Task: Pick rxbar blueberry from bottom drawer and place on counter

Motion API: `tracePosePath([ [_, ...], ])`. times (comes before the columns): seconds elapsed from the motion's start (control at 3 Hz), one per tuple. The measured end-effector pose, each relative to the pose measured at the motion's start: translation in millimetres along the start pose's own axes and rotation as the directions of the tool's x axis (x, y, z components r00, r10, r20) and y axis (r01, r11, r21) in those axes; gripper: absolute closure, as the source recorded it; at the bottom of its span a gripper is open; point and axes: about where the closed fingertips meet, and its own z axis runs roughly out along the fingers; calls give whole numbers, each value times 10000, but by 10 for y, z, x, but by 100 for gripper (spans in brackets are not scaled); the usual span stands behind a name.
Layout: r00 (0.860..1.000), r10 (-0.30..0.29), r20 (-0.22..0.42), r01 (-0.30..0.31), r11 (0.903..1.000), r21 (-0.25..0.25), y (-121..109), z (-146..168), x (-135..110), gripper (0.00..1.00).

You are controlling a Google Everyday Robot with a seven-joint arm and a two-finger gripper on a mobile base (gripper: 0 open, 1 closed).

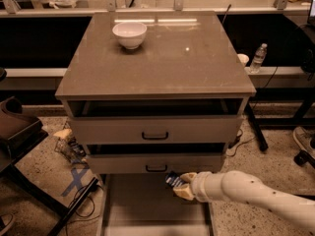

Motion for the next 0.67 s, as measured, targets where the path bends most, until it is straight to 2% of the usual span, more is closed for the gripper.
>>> tracePosePath([
  [0.67,9955,150,936,-212,9976,656,-49,-1057,-351,100],
])
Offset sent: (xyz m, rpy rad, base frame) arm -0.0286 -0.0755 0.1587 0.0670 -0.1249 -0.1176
